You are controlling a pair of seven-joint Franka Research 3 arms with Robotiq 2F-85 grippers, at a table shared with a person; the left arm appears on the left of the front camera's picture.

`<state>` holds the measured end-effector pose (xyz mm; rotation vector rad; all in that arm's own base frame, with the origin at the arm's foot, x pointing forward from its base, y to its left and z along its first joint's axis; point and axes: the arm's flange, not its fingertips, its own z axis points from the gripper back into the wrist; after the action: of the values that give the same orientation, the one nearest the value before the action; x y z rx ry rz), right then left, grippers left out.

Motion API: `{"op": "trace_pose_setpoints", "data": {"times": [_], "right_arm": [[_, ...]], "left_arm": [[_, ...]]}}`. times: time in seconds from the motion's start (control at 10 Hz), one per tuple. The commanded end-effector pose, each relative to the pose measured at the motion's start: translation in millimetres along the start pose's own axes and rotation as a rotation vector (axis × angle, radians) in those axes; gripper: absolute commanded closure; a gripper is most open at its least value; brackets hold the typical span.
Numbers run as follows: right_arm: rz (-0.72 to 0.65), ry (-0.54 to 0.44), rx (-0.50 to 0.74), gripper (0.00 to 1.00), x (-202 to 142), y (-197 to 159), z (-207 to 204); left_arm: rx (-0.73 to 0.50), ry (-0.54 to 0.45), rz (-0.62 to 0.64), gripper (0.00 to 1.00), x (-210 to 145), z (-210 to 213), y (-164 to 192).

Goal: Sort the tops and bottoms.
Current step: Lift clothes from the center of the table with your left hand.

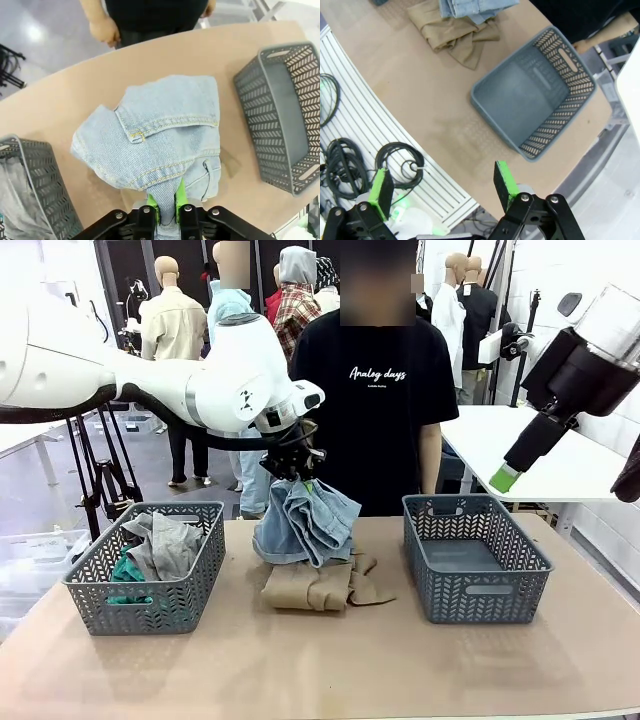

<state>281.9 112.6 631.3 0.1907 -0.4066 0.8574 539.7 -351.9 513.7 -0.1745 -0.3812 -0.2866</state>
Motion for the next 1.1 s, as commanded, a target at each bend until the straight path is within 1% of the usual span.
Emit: {"op": "trace_pose_setpoints", "data": {"times": [0.0,0.1,0.2,0.3,0.4,0.5,0.6,1.0], "right_arm": [[0.001,0.022,-0.003,0.0,2.5,-0.6,2.3],[0.001,0.022,-0.003,0.0,2.5,-0.6,2.3],[0.001,0.022,-0.003,0.0,2.5,-0.6,2.3],[0.001,0.022,-0.003,0.0,2.5,-0.6,2.3],[0.001,0.022,-0.003,0.0,2.5,-0.6,2.3],[0.001,0.022,-0.003,0.0,2.5,-0.6,2.3],[0.001,0.022,-0.003,0.0,2.5,-0.6,2.3],[0.001,0.022,-0.003,0.0,2.5,-0.6,2.3]], "left_arm": [[0.033,-0.117,-0.061,1.0,18.4,63.0,-18.2],[0.068,-0.207,-0.112,1.0,24.6,95.3,-27.1],[0.08,-0.27,-0.153,1.0,24.5,117.4,-36.6],[0.091,-0.296,-0.159,1.0,21.9,128.2,-40.8],[0.068,-0.347,-0.163,1.0,21.4,133.7,-40.3],[0.066,-0.363,-0.172,1.0,22.4,135.0,-38.3],[0.067,-0.3,-0.17,1.0,24.8,148.5,-44.6],[0.067,-0.3,-0.17,1.0,24.8,148.5,-44.6]]}}
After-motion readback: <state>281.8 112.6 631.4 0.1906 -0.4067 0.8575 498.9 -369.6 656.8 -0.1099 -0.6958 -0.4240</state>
